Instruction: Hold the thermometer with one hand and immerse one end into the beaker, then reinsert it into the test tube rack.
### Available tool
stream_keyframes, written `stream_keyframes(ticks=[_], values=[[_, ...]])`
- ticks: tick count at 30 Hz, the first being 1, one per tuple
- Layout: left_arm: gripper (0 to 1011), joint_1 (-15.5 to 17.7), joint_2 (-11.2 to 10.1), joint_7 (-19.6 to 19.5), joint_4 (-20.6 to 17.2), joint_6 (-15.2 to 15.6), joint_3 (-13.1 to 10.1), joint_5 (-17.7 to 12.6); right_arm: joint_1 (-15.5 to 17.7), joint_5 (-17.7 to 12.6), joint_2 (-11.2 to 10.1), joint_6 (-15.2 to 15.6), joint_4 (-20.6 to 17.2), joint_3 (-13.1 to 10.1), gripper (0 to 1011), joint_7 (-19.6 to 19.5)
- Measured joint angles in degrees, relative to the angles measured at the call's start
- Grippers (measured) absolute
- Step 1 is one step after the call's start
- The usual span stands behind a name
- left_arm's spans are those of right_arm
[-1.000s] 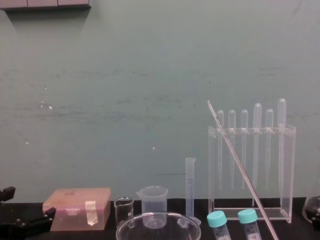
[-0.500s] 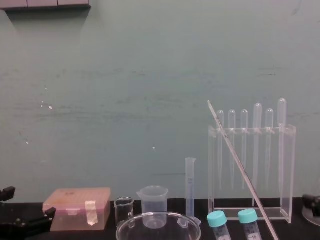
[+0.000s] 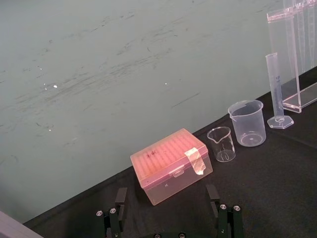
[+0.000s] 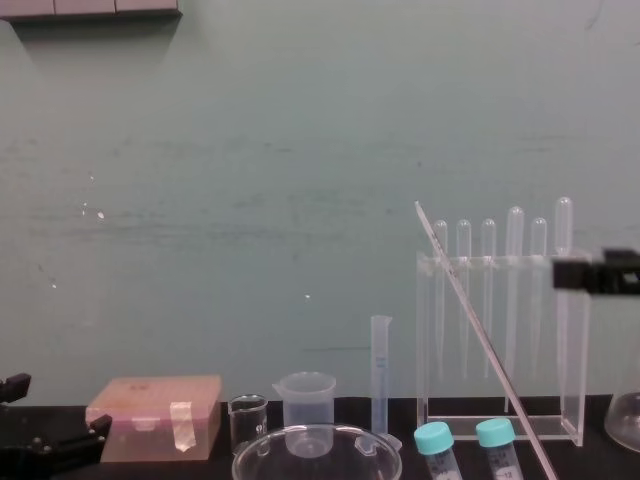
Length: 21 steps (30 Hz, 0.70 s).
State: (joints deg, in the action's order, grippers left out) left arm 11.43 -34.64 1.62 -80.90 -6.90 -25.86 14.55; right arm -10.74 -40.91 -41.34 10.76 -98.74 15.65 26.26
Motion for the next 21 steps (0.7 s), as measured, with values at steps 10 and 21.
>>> stream_keyframes(ticks=[10,21], values=[[1008,0.0,0.0,0.0,0.0,0.0,0.0,0.0,-9.12,1.36,1.8,5.45,3.15,7.0,1003,1.9],[1008,0.0,0.0,0.0,0.0,0.0,0.0,0.0,-17.2,4.62,6.46,8.86,9.0,13.02,1003,1.08]])
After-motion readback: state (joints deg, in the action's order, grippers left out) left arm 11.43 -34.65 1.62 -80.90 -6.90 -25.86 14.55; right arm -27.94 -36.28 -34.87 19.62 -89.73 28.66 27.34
